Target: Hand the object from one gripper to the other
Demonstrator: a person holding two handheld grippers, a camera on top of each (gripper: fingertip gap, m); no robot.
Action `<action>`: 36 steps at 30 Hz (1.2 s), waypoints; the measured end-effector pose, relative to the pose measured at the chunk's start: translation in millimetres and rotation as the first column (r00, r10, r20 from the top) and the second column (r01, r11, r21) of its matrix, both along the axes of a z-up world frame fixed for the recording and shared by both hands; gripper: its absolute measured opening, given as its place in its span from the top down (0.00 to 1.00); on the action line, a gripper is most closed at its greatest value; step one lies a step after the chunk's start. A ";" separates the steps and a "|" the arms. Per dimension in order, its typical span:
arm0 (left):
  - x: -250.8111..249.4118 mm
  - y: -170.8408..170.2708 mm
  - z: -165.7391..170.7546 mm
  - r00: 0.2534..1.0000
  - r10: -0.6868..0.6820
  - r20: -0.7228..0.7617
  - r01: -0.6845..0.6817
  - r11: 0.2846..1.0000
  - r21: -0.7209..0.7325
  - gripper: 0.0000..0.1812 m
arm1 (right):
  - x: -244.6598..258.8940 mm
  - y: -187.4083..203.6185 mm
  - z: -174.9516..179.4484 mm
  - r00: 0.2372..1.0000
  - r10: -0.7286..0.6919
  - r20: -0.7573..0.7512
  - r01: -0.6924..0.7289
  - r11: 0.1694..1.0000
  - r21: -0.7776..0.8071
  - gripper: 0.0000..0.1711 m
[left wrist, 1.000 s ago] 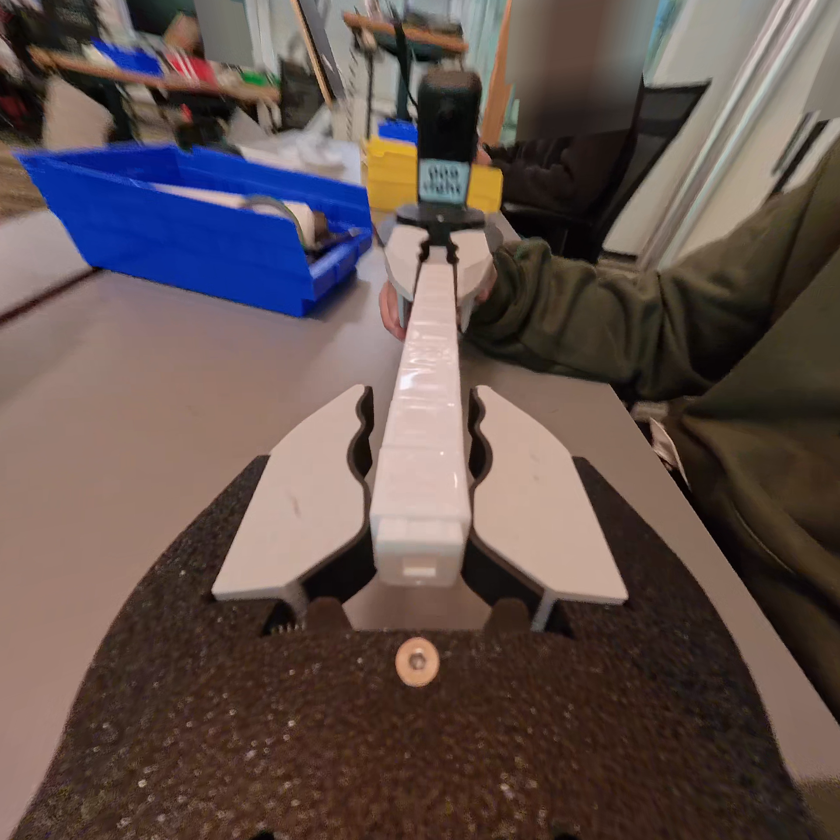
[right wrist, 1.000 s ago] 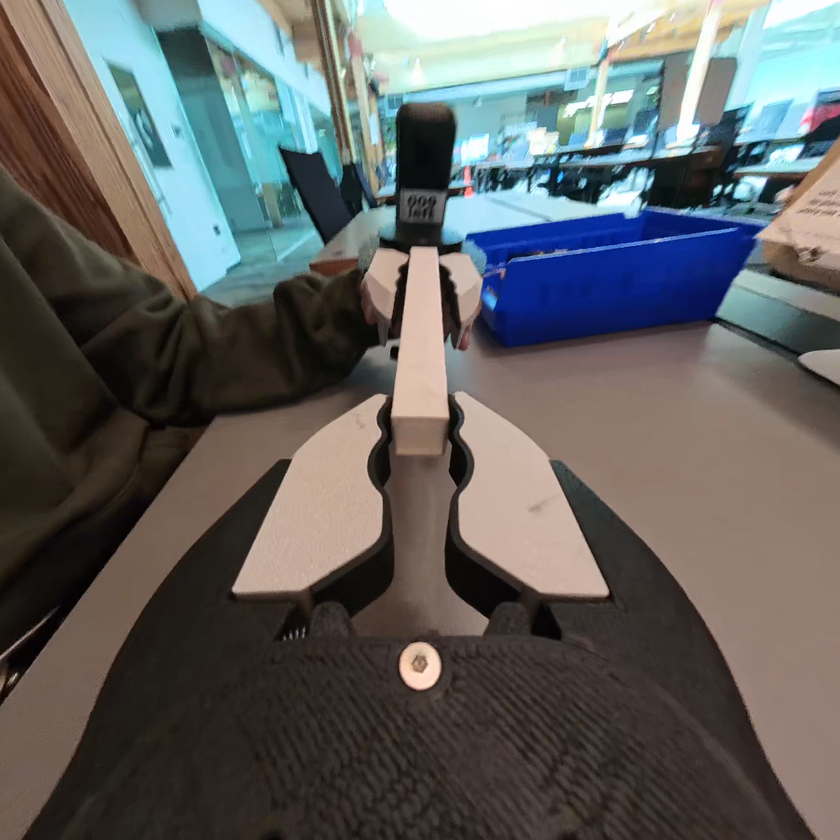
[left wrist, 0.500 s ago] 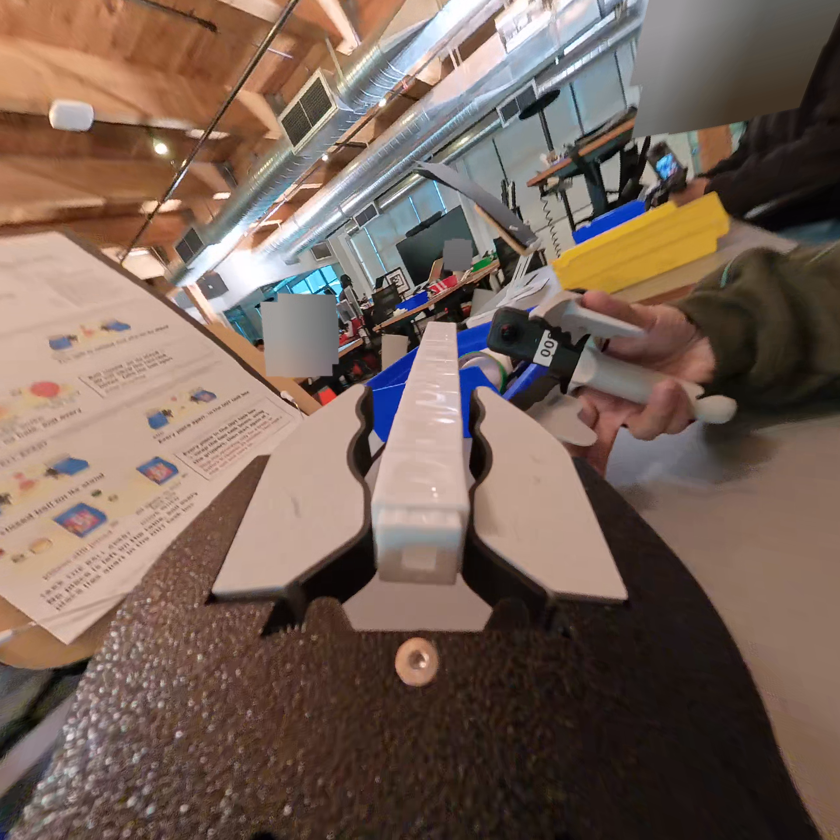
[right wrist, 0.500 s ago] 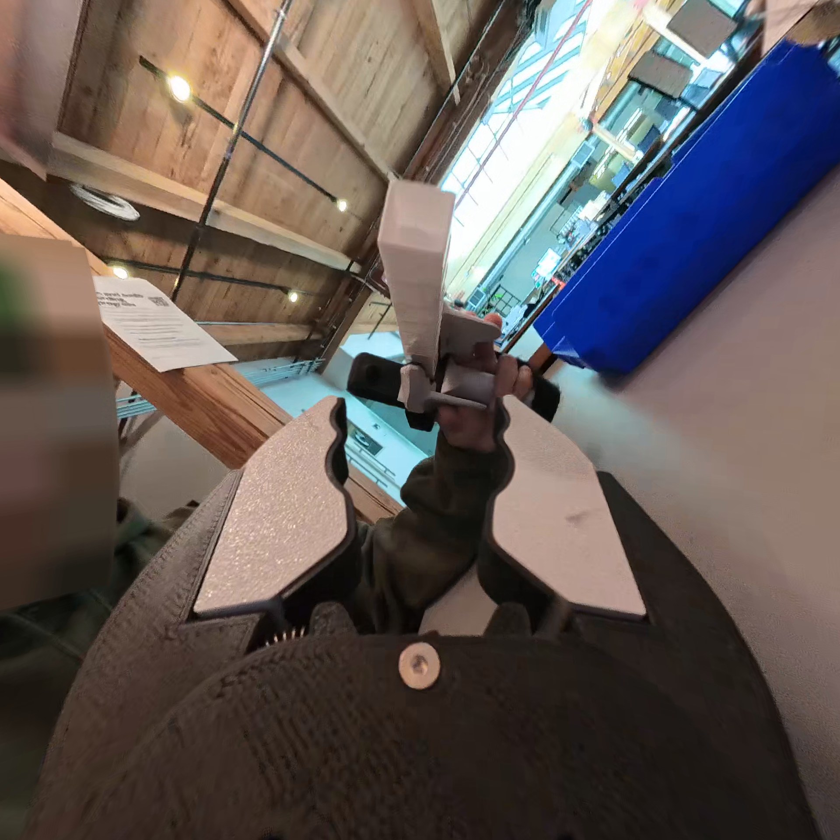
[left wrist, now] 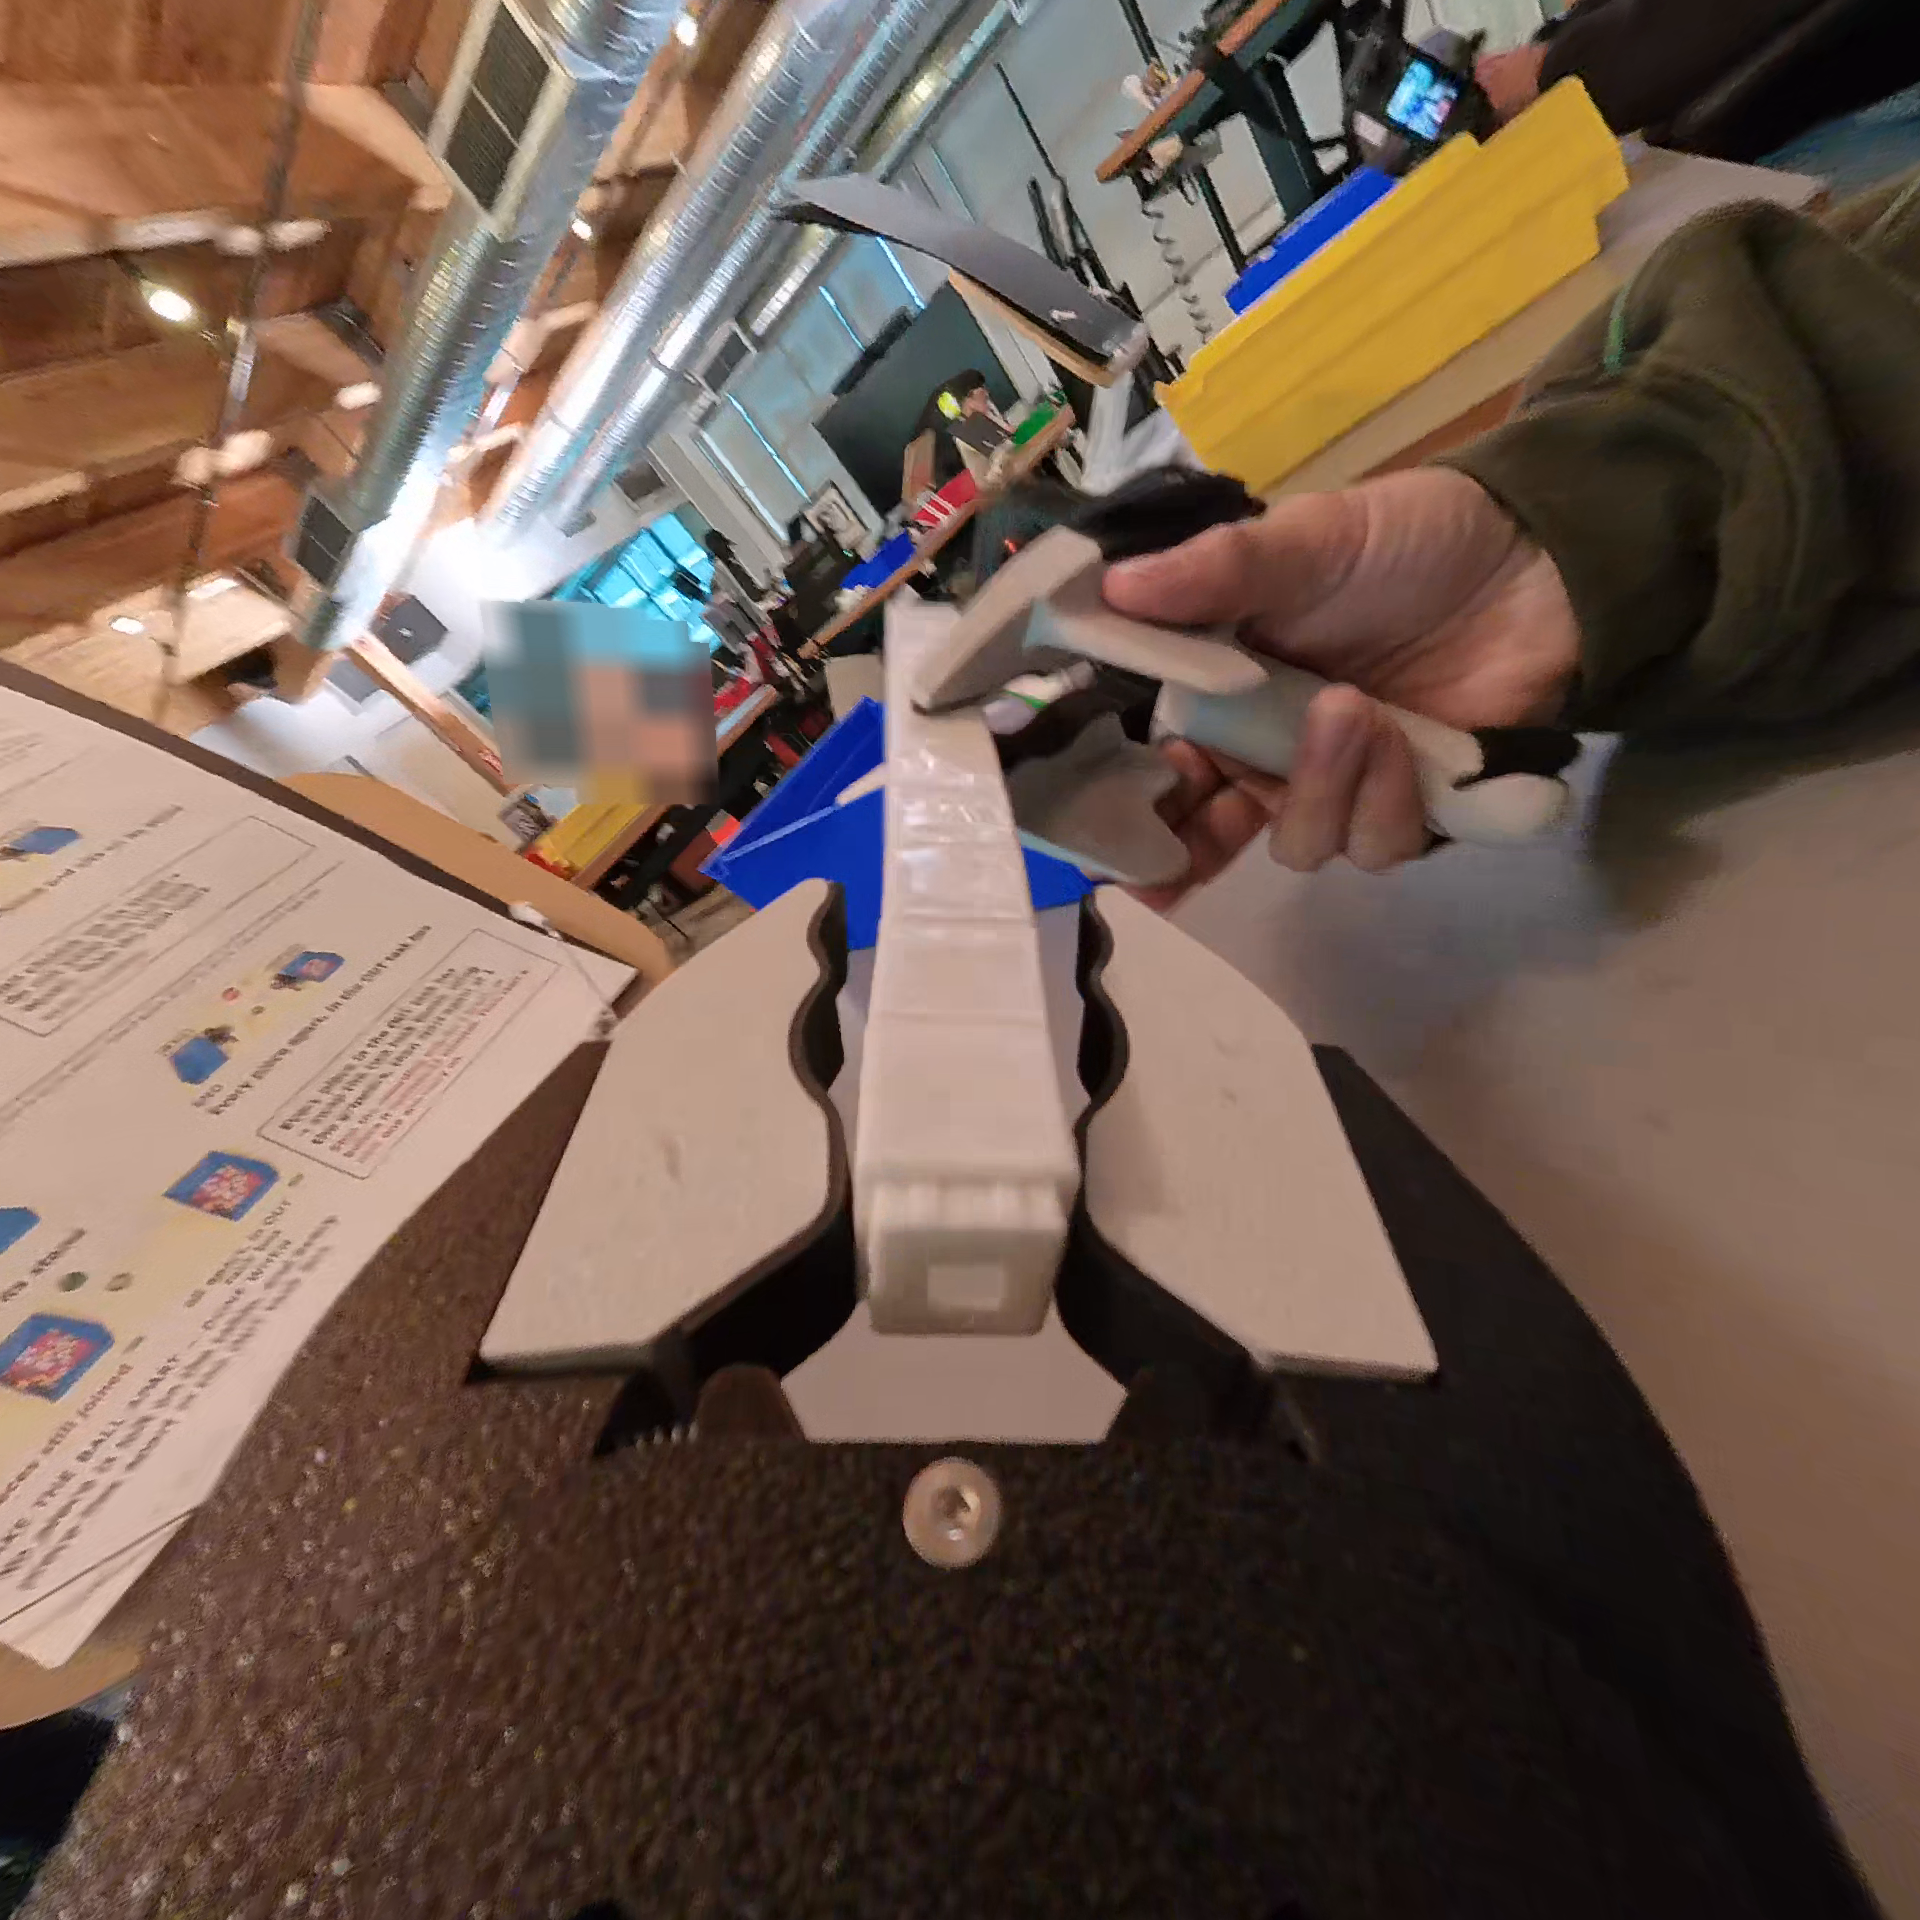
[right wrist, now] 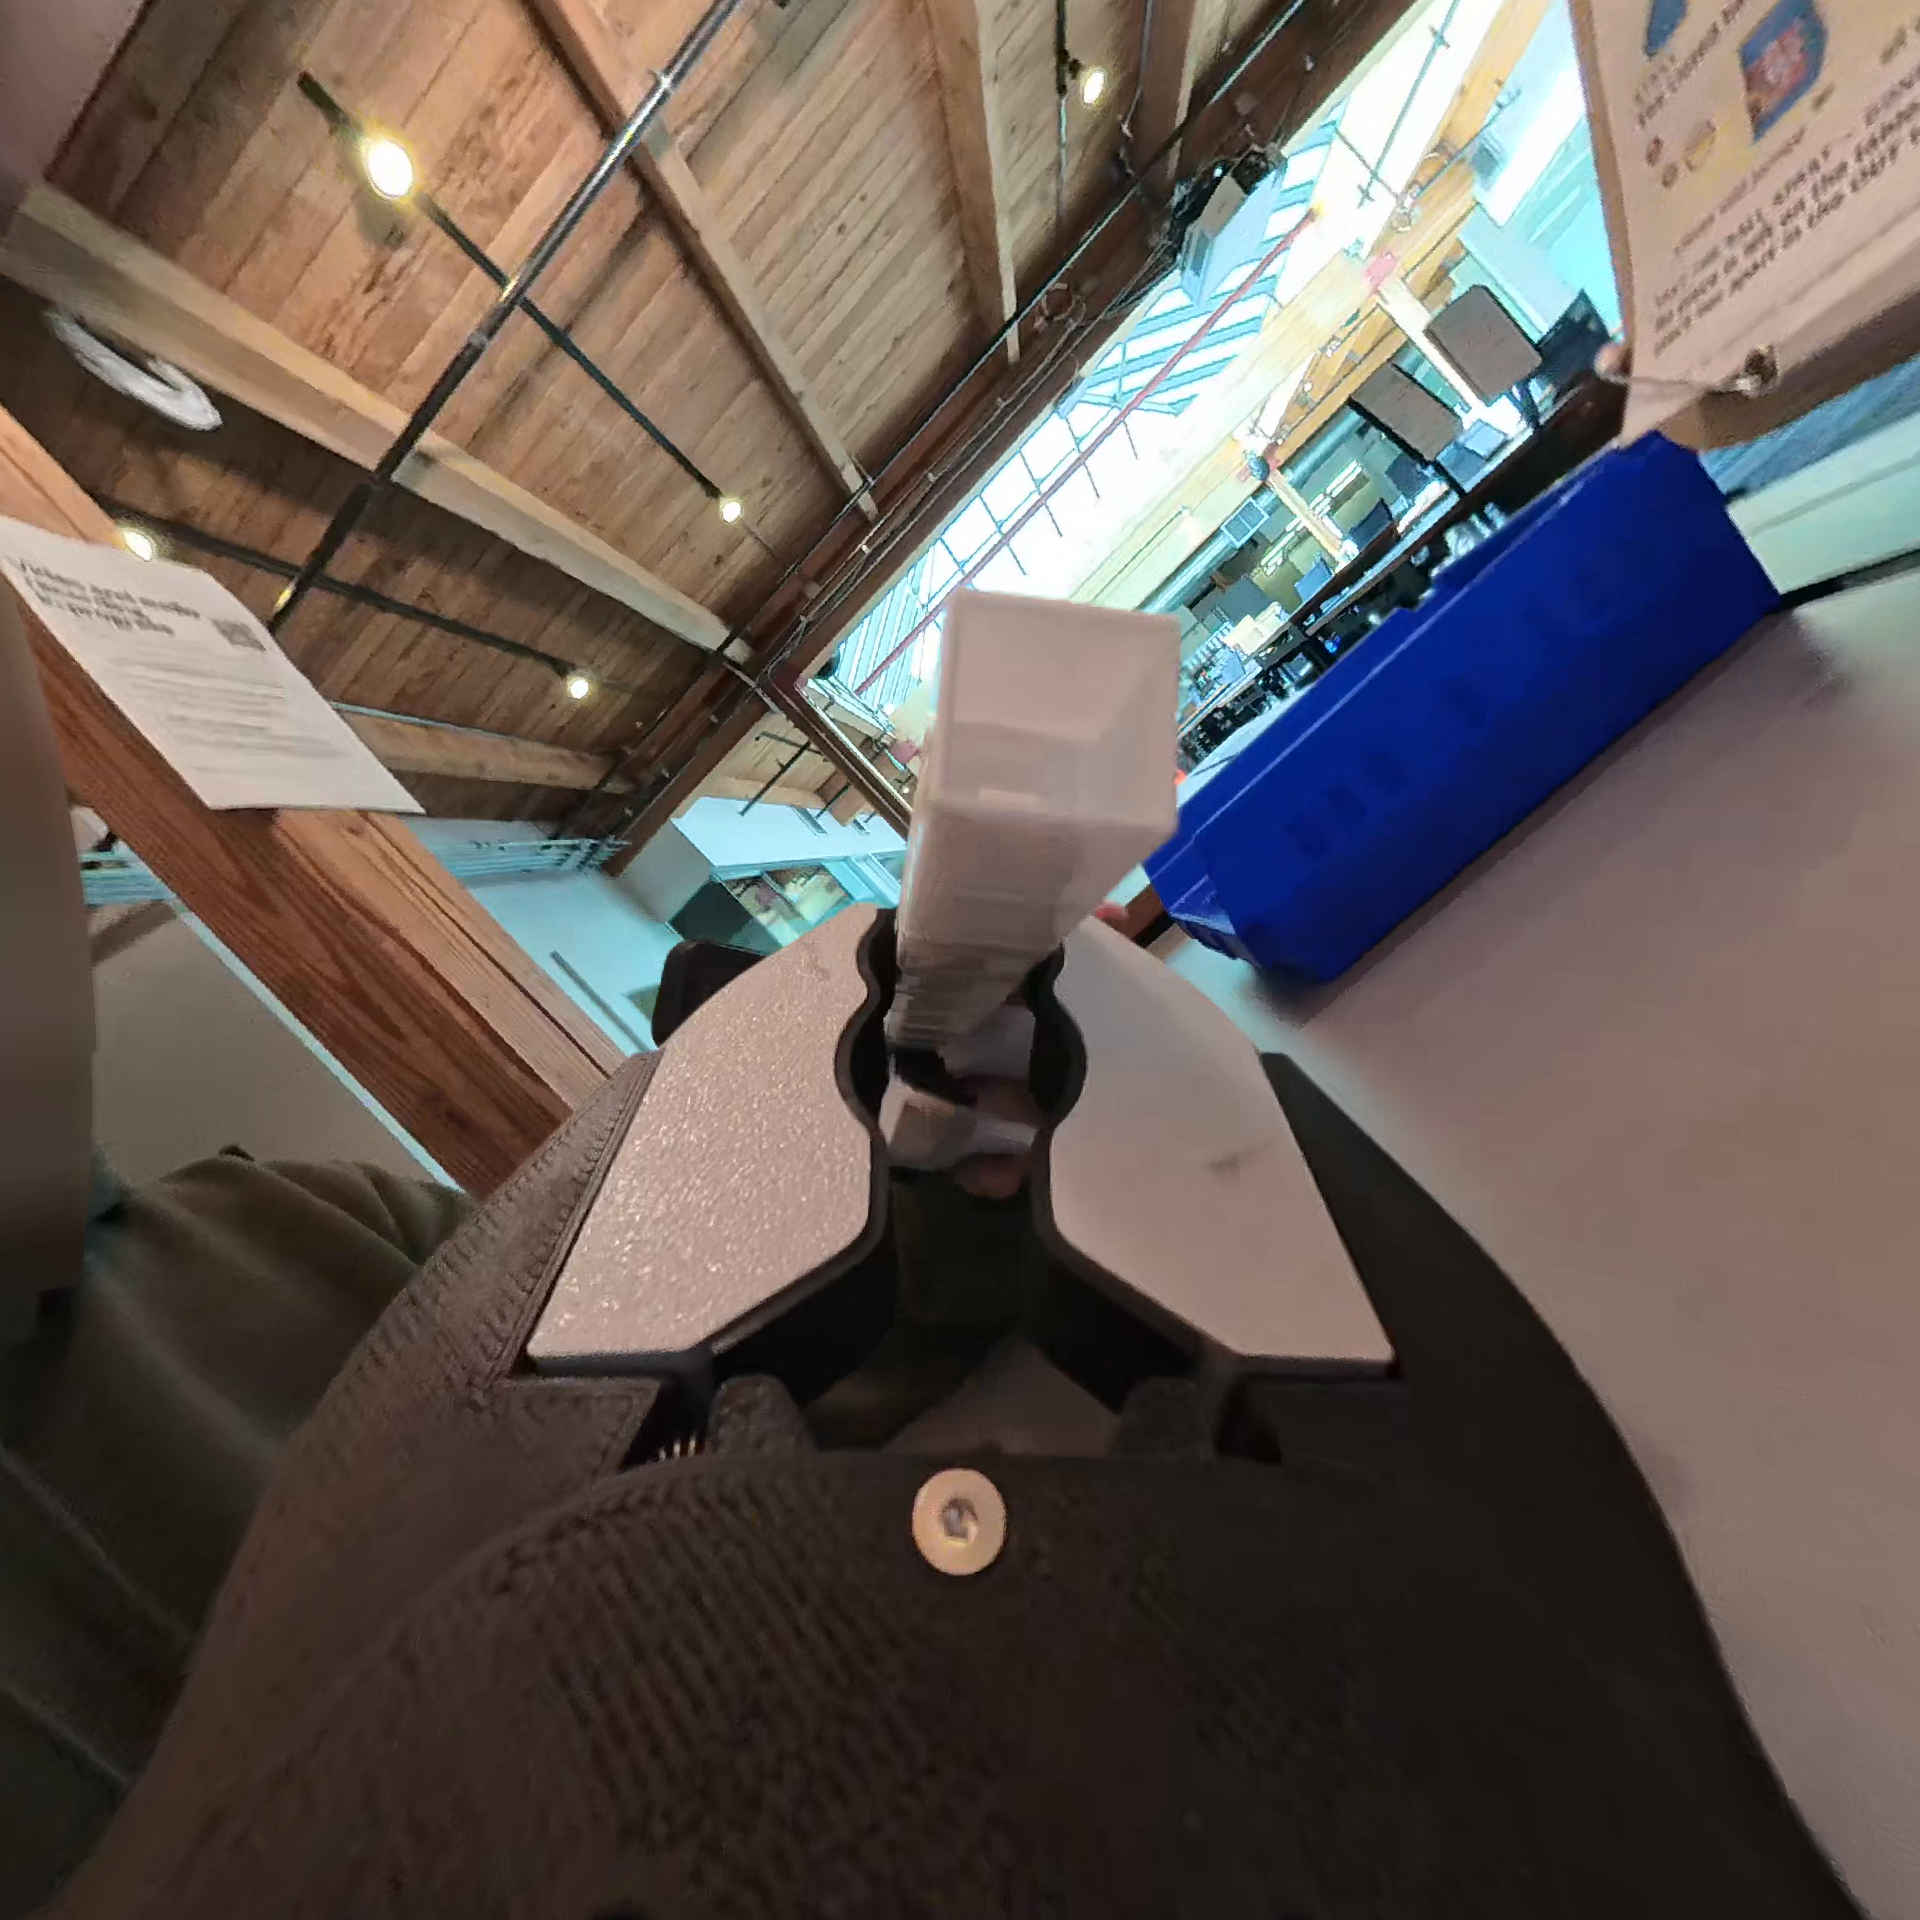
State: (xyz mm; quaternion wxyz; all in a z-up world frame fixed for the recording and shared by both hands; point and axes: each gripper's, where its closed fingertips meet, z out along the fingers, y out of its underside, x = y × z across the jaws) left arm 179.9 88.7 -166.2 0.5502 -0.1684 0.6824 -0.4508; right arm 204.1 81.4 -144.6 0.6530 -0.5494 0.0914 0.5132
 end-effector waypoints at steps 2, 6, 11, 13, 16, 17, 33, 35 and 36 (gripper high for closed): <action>-2.3 -8.9 -11.2 0.991 -0.075 -0.106 0.070 0.996 -0.052 0.72 | 0.3 -4.8 7.6 0.998 -0.009 0.054 0.007 0.999 0.035 0.87; -14.6 -18.0 -26.2 0.897 -0.273 -0.348 0.178 0.943 -0.282 0.61 | 4.2 -13.9 12.6 0.961 -0.066 0.268 0.053 0.997 0.058 0.87; -15.4 -8.0 -29.3 0.860 -0.249 -0.445 0.111 0.943 -0.313 0.67 | 2.8 -15.5 7.7 0.773 -0.183 0.608 0.162 0.983 0.091 0.87; -11.8 -5.3 -31.9 0.858 -0.199 -0.473 0.072 0.959 -0.274 0.71 | -10.8 -14.0 2.3 0.666 -0.185 0.723 0.139 0.983 0.123 0.87; -8.6 -3.8 -36.5 0.870 -0.131 -0.476 0.048 0.982 -0.184 0.80 | -27.5 -9.7 0.4 0.586 -0.205 0.784 0.119 0.979 0.167 0.87; -8.0 -4.4 -37.5 0.874 -0.118 -0.472 0.049 0.987 -0.155 0.83 | -33.3 -9.8 0.9 0.572 -0.207 0.793 0.100 0.978 0.183 0.87; 9.1 16.1 37.2 0.963 -0.258 -0.078 0.058 0.480 -0.875 0.86 | -29.2 18.5 -18.9 0.381 -0.376 0.845 0.338 0.907 0.251 0.73; 10.3 11.3 37.1 0.964 -0.259 -0.062 0.070 0.471 -0.880 0.85 | -29.5 20.9 -19.1 0.402 -0.384 0.832 0.357 0.902 0.244 0.77; 11.1 9.0 35.4 0.965 -0.255 -0.067 0.067 0.481 -0.874 0.85 | -34.0 20.1 -20.1 0.429 -0.367 0.825 0.331 0.914 0.235 0.83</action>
